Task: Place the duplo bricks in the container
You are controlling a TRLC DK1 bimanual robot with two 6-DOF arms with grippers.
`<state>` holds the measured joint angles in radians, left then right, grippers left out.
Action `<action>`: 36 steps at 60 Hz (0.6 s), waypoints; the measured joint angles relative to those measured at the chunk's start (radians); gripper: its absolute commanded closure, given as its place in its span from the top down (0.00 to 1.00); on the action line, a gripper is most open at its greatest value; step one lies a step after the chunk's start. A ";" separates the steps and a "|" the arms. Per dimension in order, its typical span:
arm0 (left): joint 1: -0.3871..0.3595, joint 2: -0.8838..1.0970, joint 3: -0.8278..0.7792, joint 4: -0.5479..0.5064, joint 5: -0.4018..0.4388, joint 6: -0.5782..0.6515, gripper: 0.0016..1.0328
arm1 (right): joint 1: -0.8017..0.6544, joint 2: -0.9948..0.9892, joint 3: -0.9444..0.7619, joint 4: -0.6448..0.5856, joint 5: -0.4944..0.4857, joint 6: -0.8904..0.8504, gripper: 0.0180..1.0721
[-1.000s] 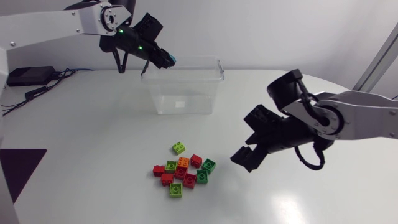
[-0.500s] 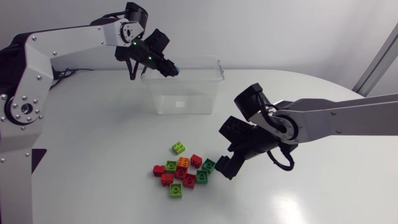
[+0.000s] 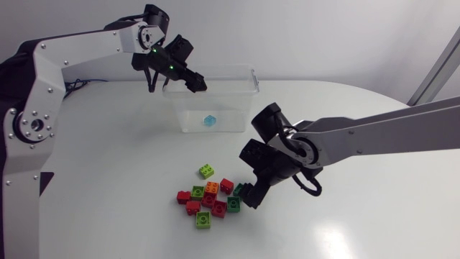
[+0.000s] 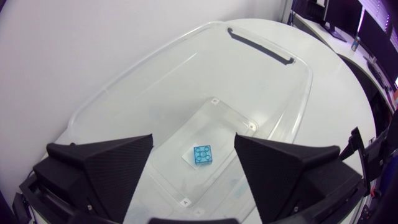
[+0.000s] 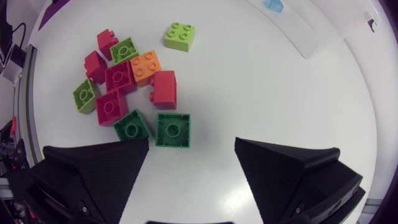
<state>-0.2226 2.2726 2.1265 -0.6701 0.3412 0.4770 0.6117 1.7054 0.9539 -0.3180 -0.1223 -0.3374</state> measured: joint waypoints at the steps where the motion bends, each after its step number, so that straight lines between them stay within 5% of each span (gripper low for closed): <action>1: 0.000 -0.003 0.000 -0.007 0.000 0.000 0.96 | 0.000 0.002 0.000 0.002 0.002 0.000 0.95; 24: 0.039 -0.370 -0.307 -0.029 0.000 0.037 0.96 | 0.017 0.042 0.000 0.011 0.031 0.000 0.94; 36: 0.055 -0.541 -0.554 -0.022 0.005 0.095 0.96 | 0.040 0.085 0.019 0.011 0.055 0.000 0.80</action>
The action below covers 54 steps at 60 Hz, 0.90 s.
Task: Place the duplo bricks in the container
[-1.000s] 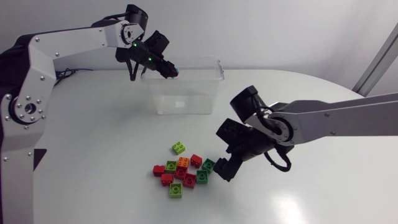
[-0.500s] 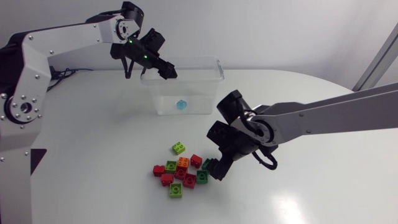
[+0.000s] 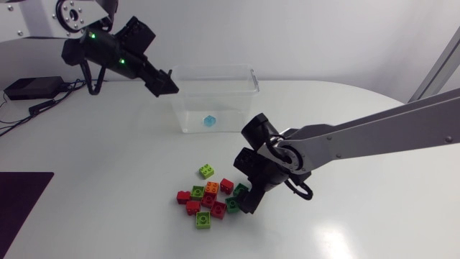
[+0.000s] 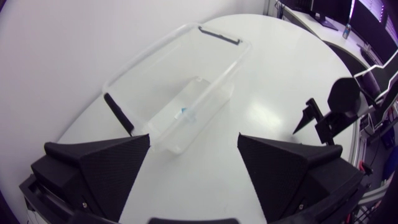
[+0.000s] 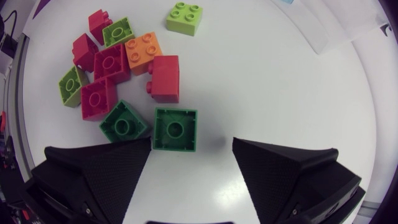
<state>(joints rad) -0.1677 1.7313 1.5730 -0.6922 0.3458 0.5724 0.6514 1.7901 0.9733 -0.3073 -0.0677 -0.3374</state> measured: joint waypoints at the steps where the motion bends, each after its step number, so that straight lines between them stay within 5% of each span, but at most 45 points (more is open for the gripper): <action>1: 0.000 -0.008 -0.020 0.000 0.001 0.007 0.96 | 0.004 0.002 0.002 0.000 0.002 0.000 0.78; 15: 0.000 -0.097 -0.263 0.028 0.015 0.091 0.94 | 0.041 0.022 0.018 0.016 0.028 0.000 0.56; 23: 0.000 -0.127 -0.359 0.037 0.031 0.148 0.93 | 0.043 0.028 0.018 0.026 0.031 0.000 0.35; 54: -0.091 -0.142 -0.600 0.044 0.052 0.374 0.89 | -0.036 -0.149 -0.008 -0.015 0.027 -0.002 0.32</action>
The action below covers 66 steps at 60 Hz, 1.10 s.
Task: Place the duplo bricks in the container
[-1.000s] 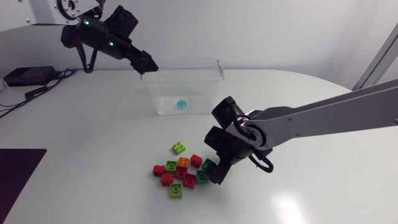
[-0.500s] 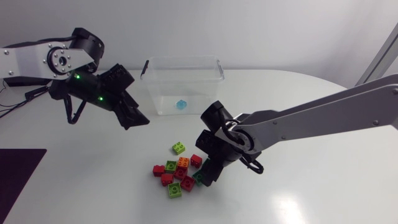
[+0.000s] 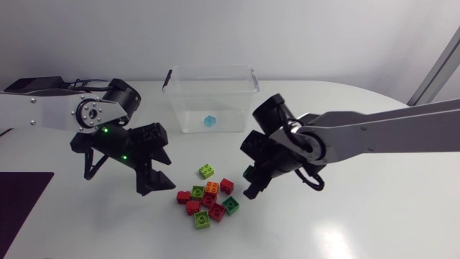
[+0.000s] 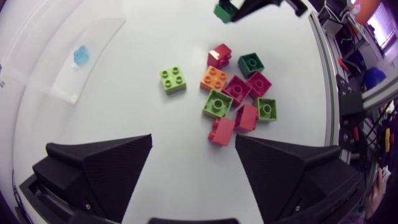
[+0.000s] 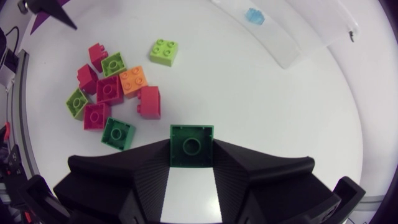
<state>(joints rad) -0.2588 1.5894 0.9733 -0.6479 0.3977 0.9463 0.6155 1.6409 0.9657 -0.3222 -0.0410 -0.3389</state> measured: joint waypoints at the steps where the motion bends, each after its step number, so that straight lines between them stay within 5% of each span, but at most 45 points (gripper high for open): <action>1: -0.001 0.000 -0.007 0.002 0.000 0.009 0.89 | -0.006 -0.014 0.001 -0.007 -0.004 0.000 0.32; 38: -0.071 0.028 -0.081 0.087 -0.001 0.249 0.91 | -0.089 -0.135 0.253 -0.148 -0.060 -0.022 0.32; 57: -0.084 0.106 -0.113 0.159 -0.009 0.266 0.64 | -0.100 -0.093 0.371 -0.162 -0.064 -0.022 0.32; 66: -0.101 0.124 -0.126 0.208 -0.008 0.265 0.61 | -0.100 -0.064 0.372 -0.141 -0.063 -0.022 0.33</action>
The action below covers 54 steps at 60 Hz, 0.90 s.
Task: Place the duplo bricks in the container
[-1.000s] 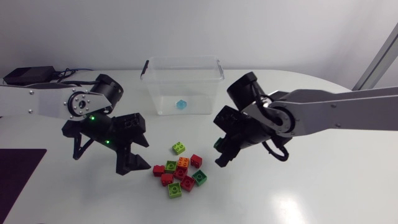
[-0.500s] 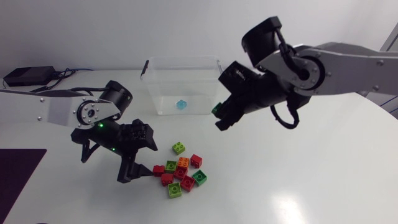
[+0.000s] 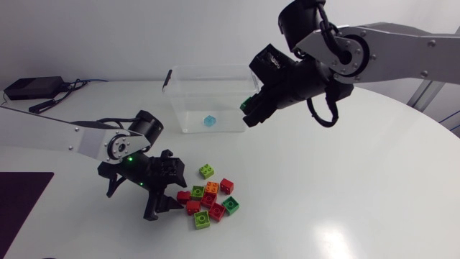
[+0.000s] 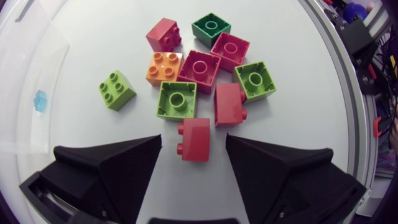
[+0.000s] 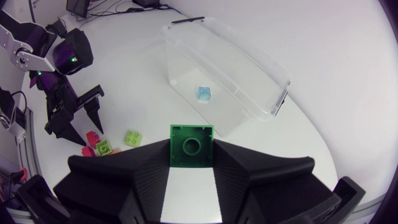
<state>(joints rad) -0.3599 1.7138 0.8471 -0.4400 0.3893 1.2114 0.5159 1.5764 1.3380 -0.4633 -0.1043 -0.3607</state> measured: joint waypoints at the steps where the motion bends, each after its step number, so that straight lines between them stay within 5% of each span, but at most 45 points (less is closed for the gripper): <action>1: -0.002 0.002 -0.002 0.002 0.000 0.000 0.58 | 0.000 0.003 0.001 0.002 0.000 0.000 0.33; 9: -0.009 0.014 -0.007 0.027 0.000 0.000 0.24 | -0.004 0.025 0.029 0.018 0.000 0.000 0.33; 54: 0.053 -0.096 -0.019 -0.055 0.040 0.002 0.20 | -0.052 0.280 0.335 0.074 0.000 0.001 0.33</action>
<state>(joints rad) -0.3065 1.6176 0.8284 -0.4953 0.4290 1.2133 0.4637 1.8561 1.6733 -0.3897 -0.1043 -0.3599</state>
